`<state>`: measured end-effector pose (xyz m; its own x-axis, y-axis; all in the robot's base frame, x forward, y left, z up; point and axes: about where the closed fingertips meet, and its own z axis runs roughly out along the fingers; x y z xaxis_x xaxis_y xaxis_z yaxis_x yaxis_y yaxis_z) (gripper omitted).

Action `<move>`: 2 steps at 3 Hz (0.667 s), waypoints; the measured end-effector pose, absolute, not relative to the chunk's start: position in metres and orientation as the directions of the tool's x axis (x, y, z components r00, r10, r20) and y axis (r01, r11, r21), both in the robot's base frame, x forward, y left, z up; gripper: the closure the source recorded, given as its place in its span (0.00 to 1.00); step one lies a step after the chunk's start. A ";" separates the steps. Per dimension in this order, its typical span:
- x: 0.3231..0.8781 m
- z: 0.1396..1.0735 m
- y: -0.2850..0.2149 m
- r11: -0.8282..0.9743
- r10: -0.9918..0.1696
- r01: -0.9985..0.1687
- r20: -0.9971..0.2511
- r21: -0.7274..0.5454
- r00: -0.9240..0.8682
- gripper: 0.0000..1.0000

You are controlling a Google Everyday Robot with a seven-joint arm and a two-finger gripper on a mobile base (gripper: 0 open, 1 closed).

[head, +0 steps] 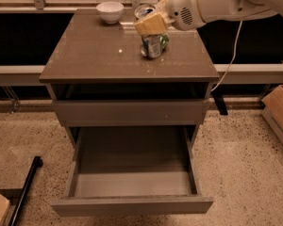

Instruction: Pick redbull can from middle drawer and place on counter

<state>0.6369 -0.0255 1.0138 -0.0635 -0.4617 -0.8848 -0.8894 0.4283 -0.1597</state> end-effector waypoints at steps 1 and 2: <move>0.676 0.996 -0.026 0.486 -0.442 -0.863 -0.890 -0.135 -0.110 1.00; 0.714 0.972 -0.030 0.544 -0.403 -0.835 -0.899 -0.083 -0.173 1.00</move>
Offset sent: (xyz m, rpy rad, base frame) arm 0.1233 -0.0148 -0.0722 0.0909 0.1142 -0.2112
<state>0.7139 -0.0299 0.9722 -0.1734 -0.4026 -0.8988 -0.8349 0.5441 -0.0827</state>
